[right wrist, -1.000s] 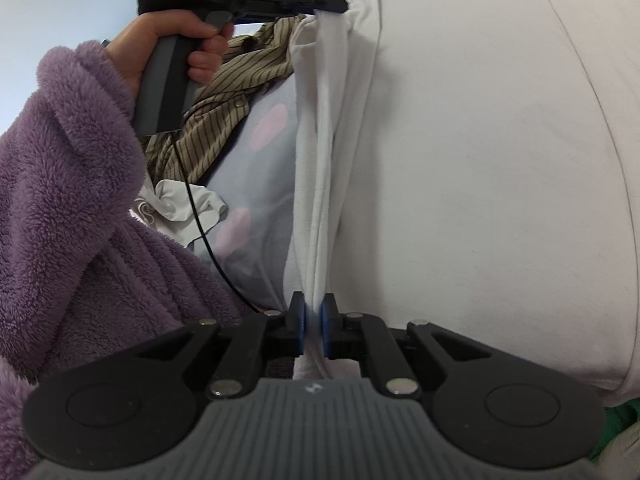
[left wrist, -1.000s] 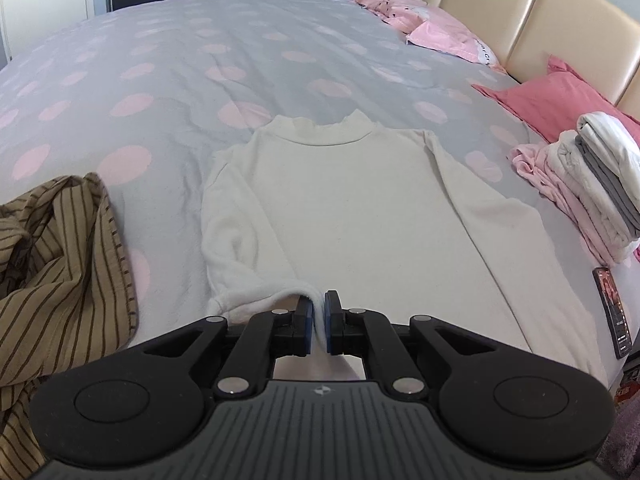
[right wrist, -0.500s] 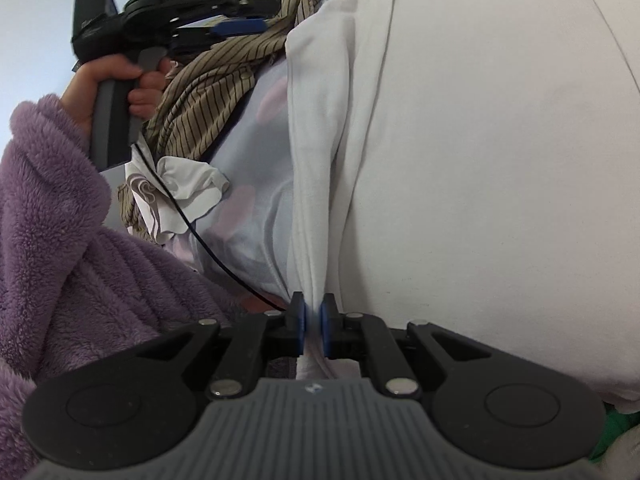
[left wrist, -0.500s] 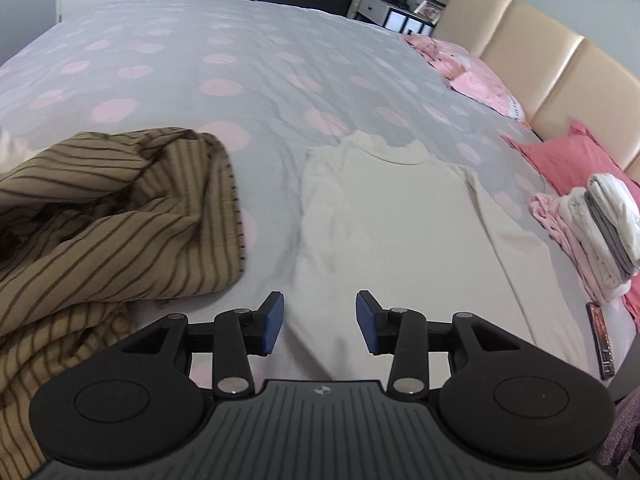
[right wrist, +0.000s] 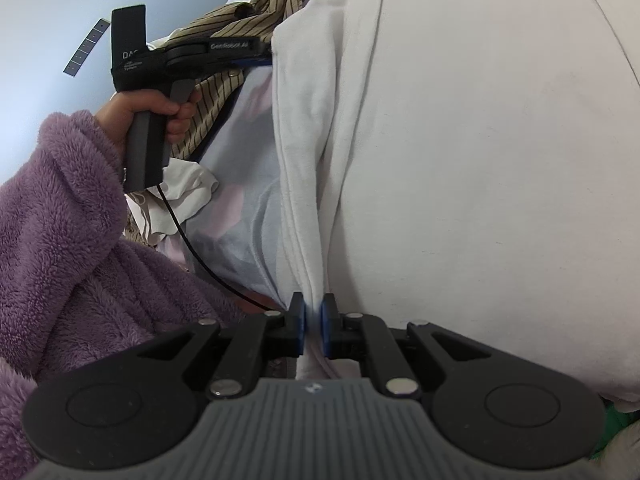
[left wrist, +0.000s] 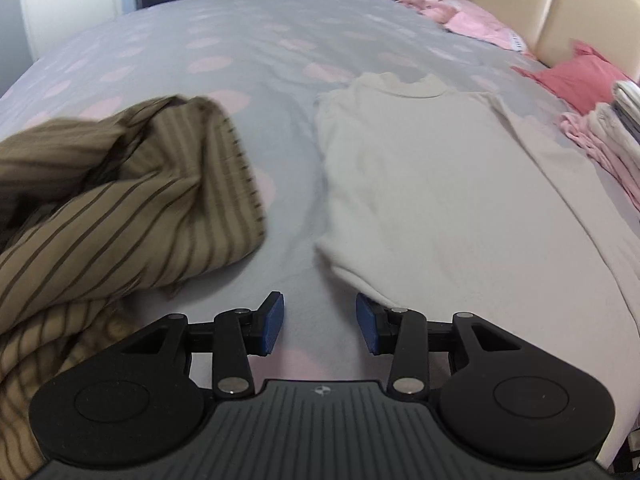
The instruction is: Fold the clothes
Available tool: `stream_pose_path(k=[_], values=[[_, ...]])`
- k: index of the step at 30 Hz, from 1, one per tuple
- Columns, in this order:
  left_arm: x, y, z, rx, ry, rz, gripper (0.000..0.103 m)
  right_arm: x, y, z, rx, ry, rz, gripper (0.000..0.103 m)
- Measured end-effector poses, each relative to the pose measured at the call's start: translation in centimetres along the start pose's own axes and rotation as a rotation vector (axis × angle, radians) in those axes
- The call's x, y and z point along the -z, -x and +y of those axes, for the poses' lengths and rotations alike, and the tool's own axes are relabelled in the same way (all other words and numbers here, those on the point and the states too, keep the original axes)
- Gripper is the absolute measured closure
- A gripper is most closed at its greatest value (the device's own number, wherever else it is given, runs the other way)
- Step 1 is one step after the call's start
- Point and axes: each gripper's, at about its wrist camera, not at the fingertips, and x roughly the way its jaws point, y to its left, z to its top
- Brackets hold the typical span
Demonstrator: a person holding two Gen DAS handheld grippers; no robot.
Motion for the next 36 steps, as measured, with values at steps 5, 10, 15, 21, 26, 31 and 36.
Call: stream_pose_path(k=[5, 10, 15, 21, 26, 31, 36], values=[[-0.8, -0.8, -0.5, 0.000, 0.032, -0.023, 0.062, 0.2, 0.3, -0.3, -0.001, -0.002, 0.003, 0.094], [-1.5, -1.4, 0.1, 0.053, 0.109, -0.029, 0.068, 0.2, 0.3, -0.4, 0.007, -0.008, 0.004, 0.094], [-1.9, -1.4, 1.2, 0.083, 0.186, -0.040, 0.092, 0.1, 0.3, -0.4, 0.009, -0.010, 0.005, 0.094], [-3.6, 1.7, 2.9, 0.079, 0.267, -0.075, 0.096, 0.1, 0.2, 0.3, -0.012, 0.020, -0.013, 0.094], [-4.5, 3.6, 4.2, 0.106, 0.350, -0.098, 0.096, 0.1, 0.5, 2.5, -0.095, 0.128, -0.039, 0.094], [-4.9, 3.2, 4.0, 0.154, 0.421, -0.107, 0.097, 0.3, 0.2, 2.4, -0.083, 0.108, -0.020, 0.094], [-6.5, 2.4, 2.8, 0.180, 0.435, -0.105, 0.097, 0.8, 1.0, 1.2, -0.093, 0.033, -0.032, 0.094]])
